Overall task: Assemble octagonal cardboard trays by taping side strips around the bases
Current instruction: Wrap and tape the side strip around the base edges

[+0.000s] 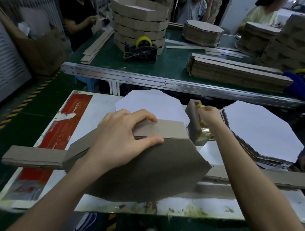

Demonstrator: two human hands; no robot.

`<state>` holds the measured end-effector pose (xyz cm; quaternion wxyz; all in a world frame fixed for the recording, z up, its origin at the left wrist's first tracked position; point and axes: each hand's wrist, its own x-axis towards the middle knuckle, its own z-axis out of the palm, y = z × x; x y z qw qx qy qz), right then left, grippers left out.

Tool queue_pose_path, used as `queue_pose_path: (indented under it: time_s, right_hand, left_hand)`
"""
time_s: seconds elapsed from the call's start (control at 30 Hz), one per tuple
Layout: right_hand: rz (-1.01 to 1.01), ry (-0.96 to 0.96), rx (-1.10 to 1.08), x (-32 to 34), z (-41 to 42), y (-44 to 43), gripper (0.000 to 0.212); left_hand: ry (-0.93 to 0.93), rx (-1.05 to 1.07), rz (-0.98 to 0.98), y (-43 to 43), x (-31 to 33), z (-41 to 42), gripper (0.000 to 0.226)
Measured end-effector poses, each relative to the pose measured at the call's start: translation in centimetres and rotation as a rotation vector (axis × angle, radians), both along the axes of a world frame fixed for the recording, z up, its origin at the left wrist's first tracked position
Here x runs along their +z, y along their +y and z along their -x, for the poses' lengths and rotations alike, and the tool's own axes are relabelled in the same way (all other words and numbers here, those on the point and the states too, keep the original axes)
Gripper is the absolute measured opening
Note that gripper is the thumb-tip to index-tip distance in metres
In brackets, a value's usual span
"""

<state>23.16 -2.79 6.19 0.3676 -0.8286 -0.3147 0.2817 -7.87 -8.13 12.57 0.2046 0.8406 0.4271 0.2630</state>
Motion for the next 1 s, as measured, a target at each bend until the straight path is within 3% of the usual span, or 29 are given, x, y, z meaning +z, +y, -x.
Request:
queue_pose_path:
  time_s: [0.2, 0.3, 0.47, 0.63, 0.77, 0.83, 1.0]
  right_hand:
    - [0.237, -0.066, -0.003, -6.5, -6.4, 1.7, 0.003]
    - [0.288, -0.035, -0.015, -8.2, -8.5, 2.6, 0.022]
    - [0.390, -0.023, -0.024, -10.6, -10.5, 3.6, 0.019]
    - [0.308, 0.232, -0.124, -11.0, -11.8, 4.3, 0.027]
    - [0.037, 0.493, -0.319, -10.7, -12.0, 4.2, 0.013]
    - [-0.125, 0.631, -0.402, -10.8, -11.4, 3.9, 0.018]
    - [-0.274, 0.549, -0.505, -14.3, -10.0, 0.5, 0.013]
  left_hand:
    - [0.030, 0.063, -0.039, -0.5, 0.5, -3.1, 0.051]
    - [0.031, 0.105, -0.027, -0.4, 0.5, -4.2, 0.052]
    - [0.026, 0.167, 0.002, 0.0, 0.3, -4.9, 0.050]
    - [0.026, 0.197, 0.010, 0.1, 0.1, -5.2, 0.058]
    - [0.021, 0.205, 0.012, 0.4, 0.1, -5.5, 0.058]
    - [0.022, 0.205, 0.009, 0.4, 0.0, -5.5, 0.059]
    - [0.030, 0.187, 0.004, 0.5, 0.1, -5.4, 0.060]
